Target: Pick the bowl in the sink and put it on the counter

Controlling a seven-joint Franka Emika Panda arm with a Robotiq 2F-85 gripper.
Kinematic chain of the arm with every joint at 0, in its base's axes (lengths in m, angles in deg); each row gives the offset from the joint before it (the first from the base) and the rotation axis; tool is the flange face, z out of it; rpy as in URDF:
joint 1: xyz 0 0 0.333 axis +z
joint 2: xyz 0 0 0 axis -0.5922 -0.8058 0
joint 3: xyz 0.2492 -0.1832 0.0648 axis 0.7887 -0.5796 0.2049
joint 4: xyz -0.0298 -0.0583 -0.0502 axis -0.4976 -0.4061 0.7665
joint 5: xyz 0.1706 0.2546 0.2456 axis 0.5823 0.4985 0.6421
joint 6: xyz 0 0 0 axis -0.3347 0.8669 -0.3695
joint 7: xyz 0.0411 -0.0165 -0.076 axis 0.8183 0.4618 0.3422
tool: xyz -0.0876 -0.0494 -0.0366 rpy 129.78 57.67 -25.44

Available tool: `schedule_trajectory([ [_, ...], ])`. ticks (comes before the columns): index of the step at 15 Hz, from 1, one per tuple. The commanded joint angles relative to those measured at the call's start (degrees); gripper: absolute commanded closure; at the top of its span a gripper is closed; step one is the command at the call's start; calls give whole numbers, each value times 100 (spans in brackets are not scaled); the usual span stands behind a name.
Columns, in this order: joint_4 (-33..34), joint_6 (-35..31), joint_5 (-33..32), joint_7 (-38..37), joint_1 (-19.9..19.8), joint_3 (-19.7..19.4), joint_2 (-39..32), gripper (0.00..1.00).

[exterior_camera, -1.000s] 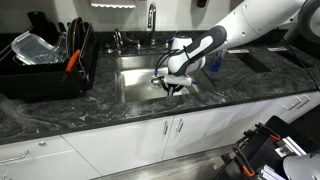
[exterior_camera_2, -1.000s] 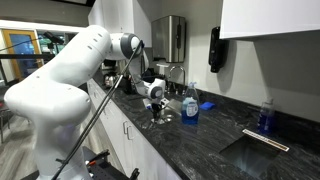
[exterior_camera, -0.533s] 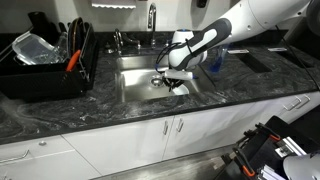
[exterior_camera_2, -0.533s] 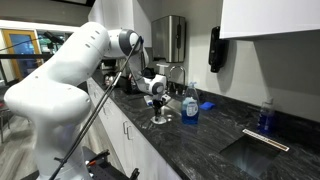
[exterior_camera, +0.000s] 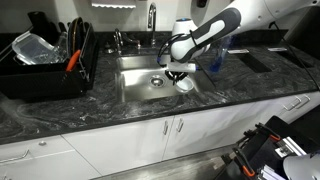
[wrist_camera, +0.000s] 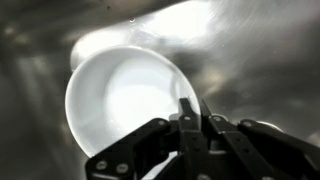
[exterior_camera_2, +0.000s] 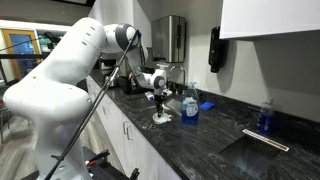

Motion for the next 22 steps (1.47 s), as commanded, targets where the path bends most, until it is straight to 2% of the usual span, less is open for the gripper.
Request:
schedule_trajectory([
  [1, -288, 476, -294, -283, 152, -120, 668, 98],
  [5, -488, 947, -1033, -733, 300, -246, 1237, 98],
  [10, -1288, 1168, -1625, -842, 13, -247, 1983, 98],
  [11, -726, 1125, -1522, -870, 18, -107, 1529, 98],
  [12, -818, 1133, -1539, -869, -24, -110, 1601, 91],
  [17, -788, 1122, -1527, -865, -27, -46, 1555, 91],
  [18, -785, 1122, -1527, -865, -27, -47, 1548, 98],
  [22, -797, 1609, -1765, -603, -134, -148, 1645, 98],
])
